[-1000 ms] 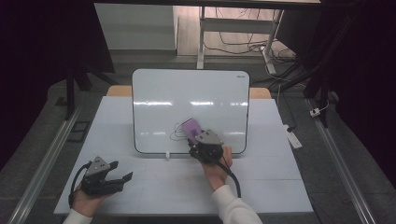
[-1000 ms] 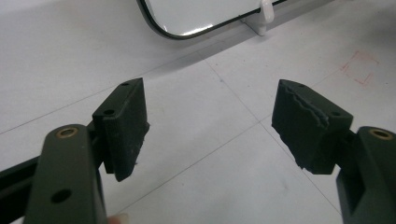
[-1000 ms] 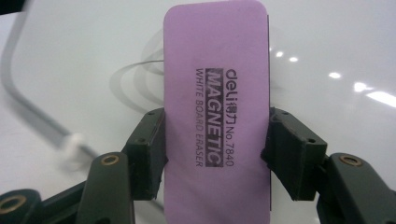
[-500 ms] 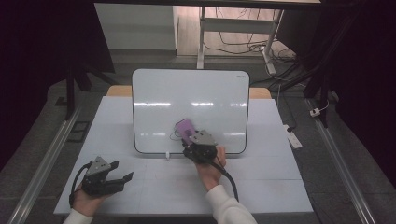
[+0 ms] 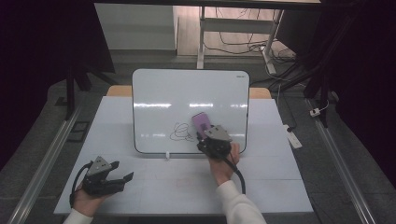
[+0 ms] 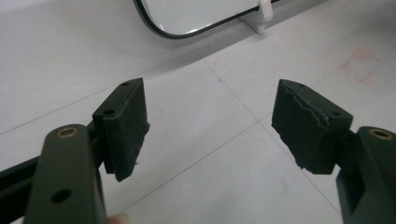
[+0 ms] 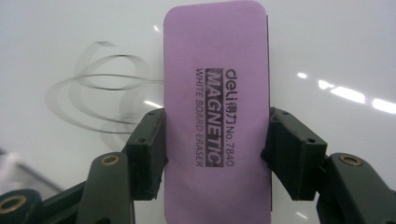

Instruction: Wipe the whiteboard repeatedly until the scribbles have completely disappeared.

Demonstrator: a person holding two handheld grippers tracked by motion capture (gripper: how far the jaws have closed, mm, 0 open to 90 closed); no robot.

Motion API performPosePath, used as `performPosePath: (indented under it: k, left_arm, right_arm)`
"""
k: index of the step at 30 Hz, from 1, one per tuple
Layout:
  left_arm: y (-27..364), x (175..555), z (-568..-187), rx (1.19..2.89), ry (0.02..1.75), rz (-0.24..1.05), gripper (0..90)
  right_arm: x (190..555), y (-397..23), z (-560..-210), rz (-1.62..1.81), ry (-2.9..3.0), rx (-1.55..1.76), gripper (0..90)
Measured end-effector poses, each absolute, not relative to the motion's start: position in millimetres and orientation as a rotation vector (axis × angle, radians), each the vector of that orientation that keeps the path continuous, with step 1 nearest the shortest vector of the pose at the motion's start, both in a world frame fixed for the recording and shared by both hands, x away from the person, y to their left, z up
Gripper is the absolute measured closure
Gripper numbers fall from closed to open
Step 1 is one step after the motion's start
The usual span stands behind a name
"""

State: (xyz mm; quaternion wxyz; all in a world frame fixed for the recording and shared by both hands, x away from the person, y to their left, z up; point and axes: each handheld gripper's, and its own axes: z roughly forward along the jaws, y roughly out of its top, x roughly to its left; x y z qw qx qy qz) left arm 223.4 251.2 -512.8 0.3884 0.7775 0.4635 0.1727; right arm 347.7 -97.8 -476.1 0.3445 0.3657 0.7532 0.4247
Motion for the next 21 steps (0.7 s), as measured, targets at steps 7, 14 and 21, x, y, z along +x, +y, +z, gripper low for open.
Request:
performPosePath:
  k: [7,14,21]
  left_arm:
    - [253.4,222.0,-511.9,1.97,1.177,0.441,27.7]
    - [254.8,222.1,-512.0,1.966,1.184,0.448,27.7]
    - [254.1,222.8,-512.5,1.966,1.189,0.449,27.8]
  right_arm:
    - [332.1,-34.7,-494.3,1.149,2.101,0.855,41.4]
    - [340.4,-59.1,-484.3,1.141,2.072,0.886,41.3]
    - [354.3,-101.2,-467.9,1.123,1.939,0.986,41.3]
